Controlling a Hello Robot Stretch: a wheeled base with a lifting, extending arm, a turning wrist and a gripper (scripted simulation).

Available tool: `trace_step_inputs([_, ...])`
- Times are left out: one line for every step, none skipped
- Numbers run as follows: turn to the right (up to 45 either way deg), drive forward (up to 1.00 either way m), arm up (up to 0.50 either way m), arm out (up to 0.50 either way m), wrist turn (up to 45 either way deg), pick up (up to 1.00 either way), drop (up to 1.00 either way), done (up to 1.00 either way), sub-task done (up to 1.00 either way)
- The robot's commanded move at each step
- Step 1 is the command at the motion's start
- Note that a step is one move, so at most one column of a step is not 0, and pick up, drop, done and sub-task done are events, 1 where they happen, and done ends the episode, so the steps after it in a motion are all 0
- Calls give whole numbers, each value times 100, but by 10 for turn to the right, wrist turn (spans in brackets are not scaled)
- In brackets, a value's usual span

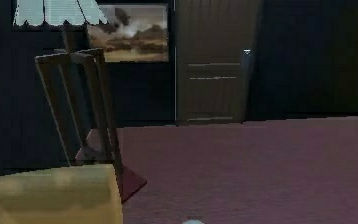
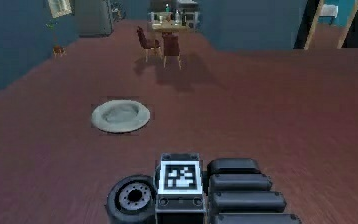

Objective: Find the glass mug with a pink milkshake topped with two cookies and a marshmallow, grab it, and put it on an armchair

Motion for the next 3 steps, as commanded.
trace_step_inputs([0, 15, 0, 0, 0, 0, 0, 0, 0])
trace_step_inputs([-450, 0, 0, 0, 0, 0, 0, 0, 0])
trace_step_inputs([-450, 0, 0, 0, 0, 0, 0, 0, 0])
